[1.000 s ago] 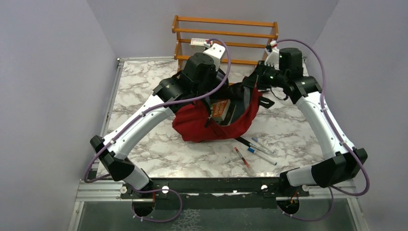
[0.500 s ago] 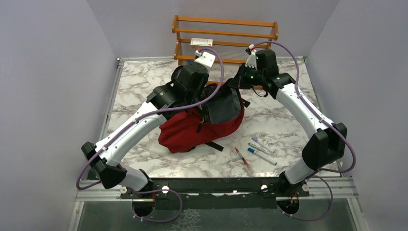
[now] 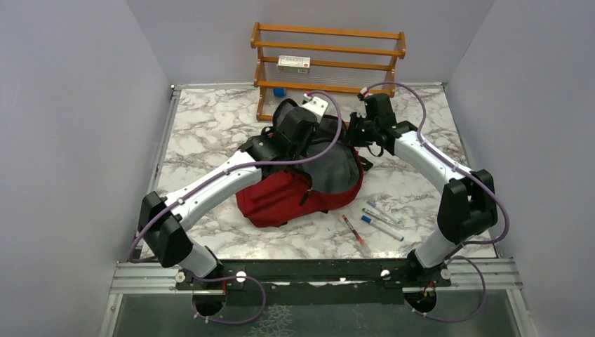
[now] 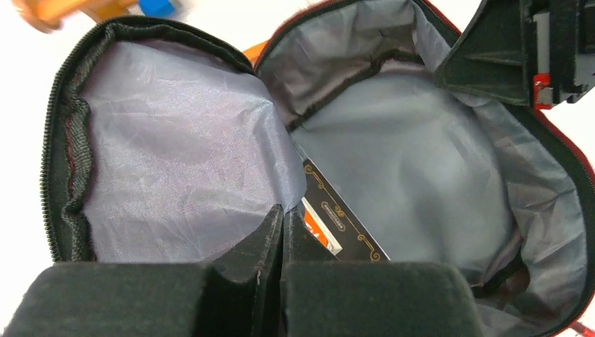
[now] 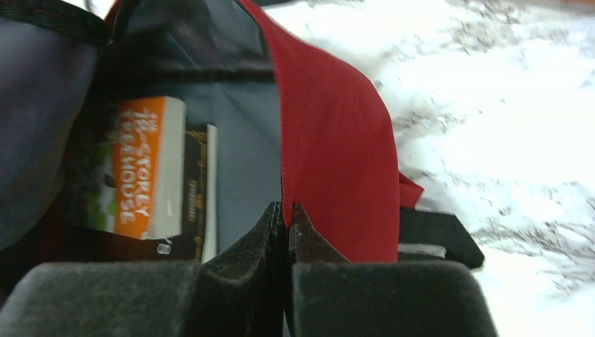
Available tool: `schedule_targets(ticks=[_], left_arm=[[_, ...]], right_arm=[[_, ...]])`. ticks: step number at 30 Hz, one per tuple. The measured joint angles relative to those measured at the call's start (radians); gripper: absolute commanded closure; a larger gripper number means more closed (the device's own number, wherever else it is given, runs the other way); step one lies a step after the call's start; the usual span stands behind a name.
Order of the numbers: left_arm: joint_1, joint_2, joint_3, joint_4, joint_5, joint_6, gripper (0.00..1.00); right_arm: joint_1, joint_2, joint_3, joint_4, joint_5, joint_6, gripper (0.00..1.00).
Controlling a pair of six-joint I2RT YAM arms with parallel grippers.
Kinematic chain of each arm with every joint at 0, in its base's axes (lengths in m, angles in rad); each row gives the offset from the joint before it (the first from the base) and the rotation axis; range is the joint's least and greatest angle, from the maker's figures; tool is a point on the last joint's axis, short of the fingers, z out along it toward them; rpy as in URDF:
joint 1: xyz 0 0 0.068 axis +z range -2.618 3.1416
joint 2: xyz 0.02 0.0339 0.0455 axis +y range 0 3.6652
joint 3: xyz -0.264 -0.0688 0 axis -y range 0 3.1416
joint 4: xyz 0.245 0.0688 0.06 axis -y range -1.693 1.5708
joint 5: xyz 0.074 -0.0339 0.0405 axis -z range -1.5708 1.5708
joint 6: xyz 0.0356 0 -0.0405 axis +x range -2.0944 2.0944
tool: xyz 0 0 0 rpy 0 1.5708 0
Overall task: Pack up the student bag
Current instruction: Adjust the student bag at the center of the board.
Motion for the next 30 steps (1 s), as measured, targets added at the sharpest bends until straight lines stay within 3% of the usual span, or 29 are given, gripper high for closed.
schedule_targets(ticks=[4, 8, 14, 17, 23, 30], left_arm=[[0.0, 0.056, -0.039, 0.026, 0.044, -0.016, 0.93], [0.0, 0.085, -0.053, 0.032, 0.083, -0.045, 0.77], [0.001, 0.085, -0.055, 0.057, 0.151, -0.101, 0.49], [0.004, 0.082, -0.05, 0.072, 0.187, -0.123, 0.4], [0.004, 0.058, -0.026, 0.1, 0.237, -0.159, 0.34], [0.005, -0.084, -0.116, 0.147, 0.165, -0.198, 0.33]], right_arm=[[0.0, 0.0, -0.058, 0.001, 0.048, -0.013, 0.77], [0.0, -0.027, -0.092, 0.004, 0.077, -0.024, 0.66], [0.0, -0.222, -0.192, 0.026, 0.1, -0.028, 0.62], [0.0, -0.343, -0.241, 0.039, 0.099, -0.026, 0.61], [0.0, -0.525, -0.346, 0.049, 0.1, -0.005, 0.59], [0.0, -0.575, -0.402, 0.025, 0.093, 0.026, 0.56]])
